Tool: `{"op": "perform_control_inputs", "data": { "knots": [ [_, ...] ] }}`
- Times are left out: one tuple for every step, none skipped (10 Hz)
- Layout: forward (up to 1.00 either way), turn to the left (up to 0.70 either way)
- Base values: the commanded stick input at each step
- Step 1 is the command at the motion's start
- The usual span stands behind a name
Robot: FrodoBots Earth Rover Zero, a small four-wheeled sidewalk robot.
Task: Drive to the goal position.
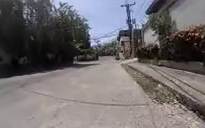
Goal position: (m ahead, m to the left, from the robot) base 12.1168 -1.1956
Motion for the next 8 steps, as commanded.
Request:
{"op": "perform_control_inputs", "data": {
  "knots": [
    [1.0, -0.34],
    [1.0, -0.34],
    [1.0, -0.34],
    [1.0, -0.19],
    [1.0, 0.06],
    [1.0, 0.06],
    [1.0, 0.06],
    [1.0, 0.06]
  ]
}}
